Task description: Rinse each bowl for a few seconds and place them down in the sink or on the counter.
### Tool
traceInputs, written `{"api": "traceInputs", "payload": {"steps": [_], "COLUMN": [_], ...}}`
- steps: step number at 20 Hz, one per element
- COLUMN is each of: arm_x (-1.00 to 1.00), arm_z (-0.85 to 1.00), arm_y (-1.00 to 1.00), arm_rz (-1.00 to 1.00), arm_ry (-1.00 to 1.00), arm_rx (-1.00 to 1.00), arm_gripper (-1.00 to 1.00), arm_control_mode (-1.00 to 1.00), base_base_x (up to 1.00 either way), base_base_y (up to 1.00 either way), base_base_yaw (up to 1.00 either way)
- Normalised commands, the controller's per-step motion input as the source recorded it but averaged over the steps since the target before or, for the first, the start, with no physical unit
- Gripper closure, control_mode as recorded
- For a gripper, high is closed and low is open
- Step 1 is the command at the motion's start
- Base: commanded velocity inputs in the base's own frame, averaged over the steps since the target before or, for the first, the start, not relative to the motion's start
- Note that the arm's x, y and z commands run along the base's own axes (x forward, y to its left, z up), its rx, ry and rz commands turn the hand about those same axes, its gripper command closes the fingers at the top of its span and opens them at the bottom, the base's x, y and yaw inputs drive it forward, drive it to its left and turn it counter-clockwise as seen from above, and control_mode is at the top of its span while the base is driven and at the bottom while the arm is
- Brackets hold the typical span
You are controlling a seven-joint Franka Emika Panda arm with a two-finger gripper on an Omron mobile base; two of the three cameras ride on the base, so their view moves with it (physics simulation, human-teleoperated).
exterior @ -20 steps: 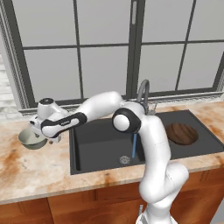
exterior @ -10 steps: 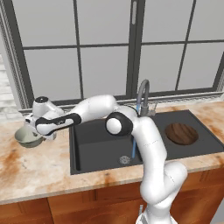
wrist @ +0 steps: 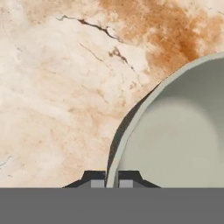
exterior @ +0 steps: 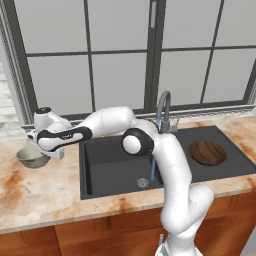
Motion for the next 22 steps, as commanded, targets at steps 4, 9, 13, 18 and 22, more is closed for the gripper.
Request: {"api": "traceInputs", "payload": {"steps": [4,9,13,18,22], "arm_x": [-0.75,-0.41,-0.17,-0.22,-0.24], "arm_z": [-0.48,0.02,0.24,0.45,0.62], "arm_y": [-0.71,-0.47,-0.33,-0.33,-0.26], "arm_rz": [-0.09,-0.17,-0.23,-0.21,-0.22], "arm_ry": [0.00,-0.11,-0.15,-0.16,-0.15], "arm_rx": [0.00,0.00,0.00,0.00,0.00], "arm_gripper": [1.00,1.00,1.00,1.00,1.00], "arm_control_mode": [-1.00,-1.00,-1.00,-1.00,-1.00], "base_base_x": [0.00,0.00,0.00,0.00,0.00], "base_base_y": [0.00,0.00,0.00,0.00,0.00], "base_base_yaw": [0.00,0.00,0.00,0.00,0.00]}}
